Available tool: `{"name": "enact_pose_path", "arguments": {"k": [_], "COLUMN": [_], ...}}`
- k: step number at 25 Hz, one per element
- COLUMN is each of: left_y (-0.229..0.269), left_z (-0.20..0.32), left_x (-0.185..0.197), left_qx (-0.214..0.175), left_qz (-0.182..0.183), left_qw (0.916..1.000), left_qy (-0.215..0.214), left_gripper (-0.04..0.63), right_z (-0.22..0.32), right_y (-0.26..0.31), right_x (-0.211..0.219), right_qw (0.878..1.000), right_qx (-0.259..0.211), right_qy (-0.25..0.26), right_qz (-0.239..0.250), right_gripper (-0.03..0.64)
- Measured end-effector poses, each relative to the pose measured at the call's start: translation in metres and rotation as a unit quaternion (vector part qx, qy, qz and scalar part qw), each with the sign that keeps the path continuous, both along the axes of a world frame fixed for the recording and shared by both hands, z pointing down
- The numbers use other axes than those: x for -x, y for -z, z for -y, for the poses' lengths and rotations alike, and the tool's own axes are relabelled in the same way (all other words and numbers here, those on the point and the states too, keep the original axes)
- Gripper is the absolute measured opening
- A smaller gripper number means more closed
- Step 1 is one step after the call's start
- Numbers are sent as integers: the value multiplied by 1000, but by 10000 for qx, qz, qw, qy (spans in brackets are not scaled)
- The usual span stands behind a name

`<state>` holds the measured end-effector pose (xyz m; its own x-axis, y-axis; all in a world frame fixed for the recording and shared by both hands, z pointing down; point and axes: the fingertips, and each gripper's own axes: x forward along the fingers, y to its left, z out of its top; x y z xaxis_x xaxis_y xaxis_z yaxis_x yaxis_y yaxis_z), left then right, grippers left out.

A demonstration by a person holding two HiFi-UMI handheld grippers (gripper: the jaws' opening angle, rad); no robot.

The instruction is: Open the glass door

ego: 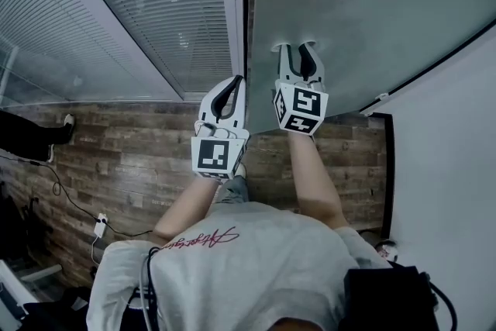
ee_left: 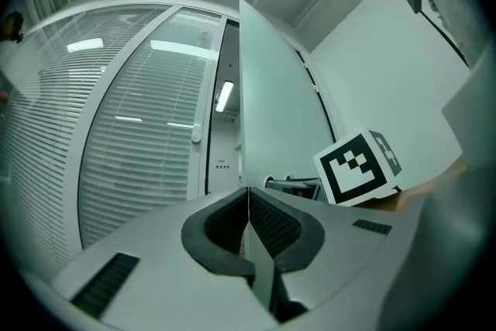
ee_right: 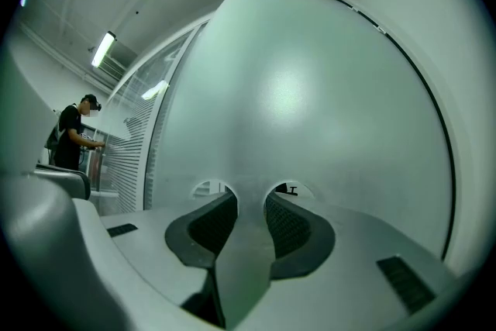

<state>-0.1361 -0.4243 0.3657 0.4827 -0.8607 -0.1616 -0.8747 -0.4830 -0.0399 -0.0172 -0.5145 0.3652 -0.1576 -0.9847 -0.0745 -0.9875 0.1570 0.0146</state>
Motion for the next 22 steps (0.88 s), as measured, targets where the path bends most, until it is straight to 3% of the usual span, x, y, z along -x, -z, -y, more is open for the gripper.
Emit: {"name": "enact_pose_path", "arguments": {"k": [15,22], "left_y": [8,14], "left_z": [-145,-192], "left_x": [-35,-63], "left_qx": [13,7], "left_qz": [-187,-199], "left_qw": [9994,9996], "left_qy": [284,-193], "left_gripper": [17,17], "right_z": [-132,-196], "right_y": [-2,-3], "right_x": [-28,-50], "right_qw": [9981,9955], "right_qx": [16,65], "right_qy": [619,932], "right_qz": [-59,-144], "right_gripper": [127,127]}}
